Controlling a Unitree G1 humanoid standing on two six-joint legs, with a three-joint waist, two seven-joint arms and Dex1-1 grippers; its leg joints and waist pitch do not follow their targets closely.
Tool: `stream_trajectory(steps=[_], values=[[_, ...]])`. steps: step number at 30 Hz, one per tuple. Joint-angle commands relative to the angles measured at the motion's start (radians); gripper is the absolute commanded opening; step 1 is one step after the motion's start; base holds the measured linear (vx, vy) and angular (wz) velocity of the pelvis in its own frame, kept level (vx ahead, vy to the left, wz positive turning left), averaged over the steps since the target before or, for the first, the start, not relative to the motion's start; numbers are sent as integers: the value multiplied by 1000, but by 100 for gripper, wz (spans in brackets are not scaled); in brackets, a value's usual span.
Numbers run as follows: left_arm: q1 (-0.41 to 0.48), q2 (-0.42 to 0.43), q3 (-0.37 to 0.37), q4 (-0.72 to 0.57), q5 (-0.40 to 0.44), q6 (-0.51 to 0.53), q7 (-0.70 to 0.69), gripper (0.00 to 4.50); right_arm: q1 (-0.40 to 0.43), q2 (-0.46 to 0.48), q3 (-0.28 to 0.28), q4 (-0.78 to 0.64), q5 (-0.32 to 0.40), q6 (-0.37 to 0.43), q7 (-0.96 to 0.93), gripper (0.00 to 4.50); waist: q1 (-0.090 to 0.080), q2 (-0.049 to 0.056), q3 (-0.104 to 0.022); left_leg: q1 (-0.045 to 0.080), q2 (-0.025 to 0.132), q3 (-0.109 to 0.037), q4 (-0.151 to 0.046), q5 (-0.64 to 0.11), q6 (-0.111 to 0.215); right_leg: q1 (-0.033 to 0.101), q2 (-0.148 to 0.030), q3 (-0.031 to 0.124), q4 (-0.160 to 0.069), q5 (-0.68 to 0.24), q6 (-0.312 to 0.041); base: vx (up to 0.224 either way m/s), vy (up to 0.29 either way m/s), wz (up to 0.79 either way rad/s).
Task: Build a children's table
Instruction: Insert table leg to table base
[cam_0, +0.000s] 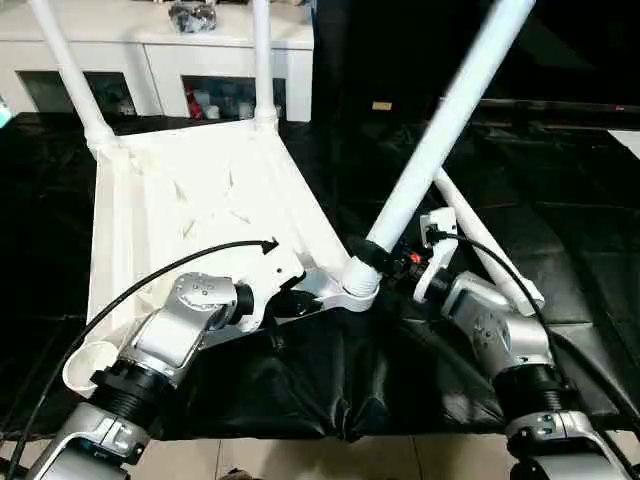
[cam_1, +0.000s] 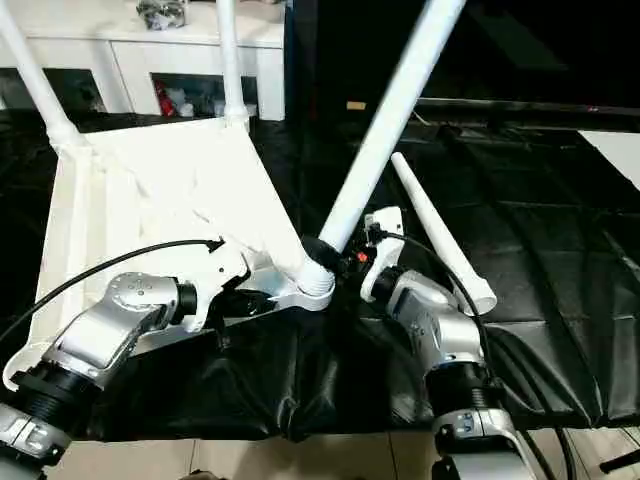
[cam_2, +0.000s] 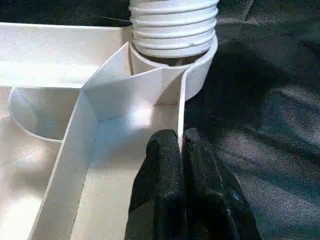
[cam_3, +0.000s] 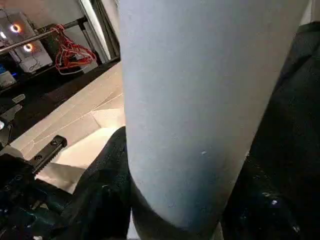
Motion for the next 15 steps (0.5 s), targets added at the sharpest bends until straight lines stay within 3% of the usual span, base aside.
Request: stream_trajectory(steps=[1, 13, 15], values=[[-23, -16, 34, 6, -12, -24, 19, 0, 33, -26, 29, 12, -60, -2, -9, 188, -2, 5, -69, 27, 41, -28, -80, -361, -31, 35, -54, 40, -92, -429, -164, 0, 0, 0], [-30, -8, 32, 19, -1, -37, 14, 0, 26, -90, 159, -41, -182, -42, 34, 188, -4, 4, -66, 26, 39, -29, -80, -386, -25, 31, -52, 39, -98, -477, -144, 0, 0, 0], [-33, -9, 32, 22, 0, -39, 12, 0, 17, -93, 169, -35, -185, -36, 42, 188, -3, -1, -67, 25, 40, -30, -80, -381, -21, 32, -55, 39, -98, -493, -139, 0, 0, 0]])
